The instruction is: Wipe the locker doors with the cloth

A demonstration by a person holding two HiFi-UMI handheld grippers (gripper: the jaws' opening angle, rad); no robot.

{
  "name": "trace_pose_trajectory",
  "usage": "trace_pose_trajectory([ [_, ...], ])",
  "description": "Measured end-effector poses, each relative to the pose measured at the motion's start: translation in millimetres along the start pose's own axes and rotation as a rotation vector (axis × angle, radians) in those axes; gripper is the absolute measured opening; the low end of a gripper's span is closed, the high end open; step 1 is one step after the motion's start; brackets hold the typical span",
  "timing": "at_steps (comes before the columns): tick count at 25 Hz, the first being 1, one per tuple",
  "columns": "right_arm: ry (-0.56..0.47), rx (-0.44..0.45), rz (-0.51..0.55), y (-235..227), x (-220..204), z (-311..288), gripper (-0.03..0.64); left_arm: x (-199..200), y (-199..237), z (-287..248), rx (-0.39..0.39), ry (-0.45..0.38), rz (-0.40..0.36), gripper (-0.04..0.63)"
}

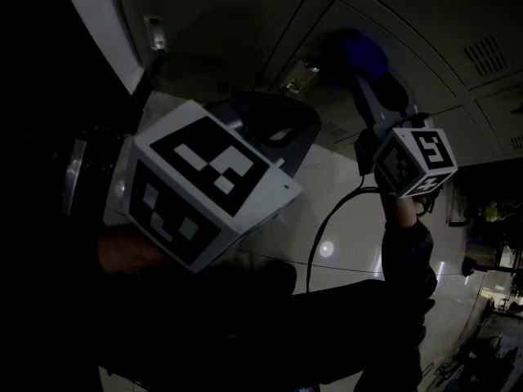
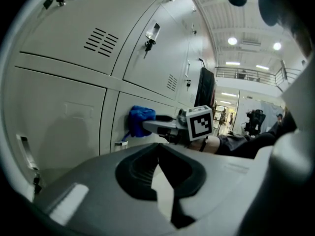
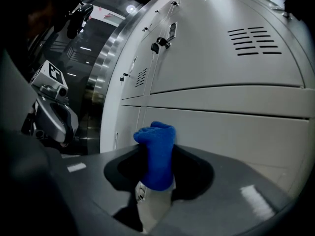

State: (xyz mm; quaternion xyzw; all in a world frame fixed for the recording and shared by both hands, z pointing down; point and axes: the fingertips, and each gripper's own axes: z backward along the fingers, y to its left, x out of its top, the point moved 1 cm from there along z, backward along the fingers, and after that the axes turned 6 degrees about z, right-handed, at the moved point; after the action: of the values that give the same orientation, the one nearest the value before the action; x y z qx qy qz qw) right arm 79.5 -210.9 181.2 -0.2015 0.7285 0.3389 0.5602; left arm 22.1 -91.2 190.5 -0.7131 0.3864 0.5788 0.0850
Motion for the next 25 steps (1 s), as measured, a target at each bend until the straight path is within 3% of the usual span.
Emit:
trace_pose_trajectory([
  [14, 0.034, -0.052, 0.001, -36, -17, 39, 0.149, -4, 4, -1, 0.011, 0.003, 0.000, -0.020],
  [25, 0.087, -0.144, -0.032, -82, -38, 87, 0.156, -7, 6, -4, 0.015, 0.015, 0.020, -0.020],
])
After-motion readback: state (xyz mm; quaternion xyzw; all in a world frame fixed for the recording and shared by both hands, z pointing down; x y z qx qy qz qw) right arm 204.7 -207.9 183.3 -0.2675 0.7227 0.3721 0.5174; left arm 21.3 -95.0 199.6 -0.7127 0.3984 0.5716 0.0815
